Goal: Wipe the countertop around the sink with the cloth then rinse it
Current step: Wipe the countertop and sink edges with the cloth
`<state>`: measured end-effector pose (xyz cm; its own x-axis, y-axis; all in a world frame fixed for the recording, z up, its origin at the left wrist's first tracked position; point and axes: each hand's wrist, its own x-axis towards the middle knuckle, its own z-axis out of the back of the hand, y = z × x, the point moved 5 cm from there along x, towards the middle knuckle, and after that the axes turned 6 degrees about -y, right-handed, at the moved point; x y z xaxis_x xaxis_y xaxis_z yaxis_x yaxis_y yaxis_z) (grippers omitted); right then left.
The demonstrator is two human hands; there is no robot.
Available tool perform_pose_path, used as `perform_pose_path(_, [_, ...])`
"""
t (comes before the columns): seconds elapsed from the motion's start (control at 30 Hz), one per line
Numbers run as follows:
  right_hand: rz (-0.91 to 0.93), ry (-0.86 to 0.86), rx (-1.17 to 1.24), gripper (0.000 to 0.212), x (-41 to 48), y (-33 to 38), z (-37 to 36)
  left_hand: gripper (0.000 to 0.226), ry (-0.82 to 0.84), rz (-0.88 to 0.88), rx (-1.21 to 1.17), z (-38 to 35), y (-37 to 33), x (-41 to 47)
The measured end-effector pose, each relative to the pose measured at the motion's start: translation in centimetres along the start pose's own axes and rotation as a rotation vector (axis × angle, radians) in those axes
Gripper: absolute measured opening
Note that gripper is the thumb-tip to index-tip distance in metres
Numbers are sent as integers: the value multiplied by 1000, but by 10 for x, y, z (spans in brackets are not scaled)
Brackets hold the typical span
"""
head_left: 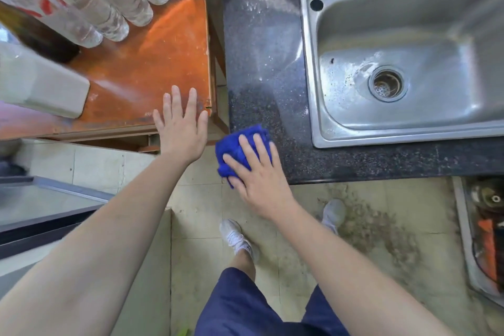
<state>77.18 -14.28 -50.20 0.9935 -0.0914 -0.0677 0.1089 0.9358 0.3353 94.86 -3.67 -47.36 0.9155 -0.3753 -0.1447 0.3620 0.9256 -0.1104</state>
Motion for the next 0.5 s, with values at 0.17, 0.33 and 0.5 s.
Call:
perform_pose_path(0.17, [58, 36, -28, 52, -15, -38, 11, 61, 37, -3, 3, 0, -22, 34])
perform_pose_path(0.33, [-150, 72, -42, 56, 50, -84, 32, 69, 94, 20, -1, -12, -27, 49])
perform_pose_path(0.5, [-298, 63, -29, 57, 143, -120, 54, 70, 86, -3, -8, -16, -24, 50])
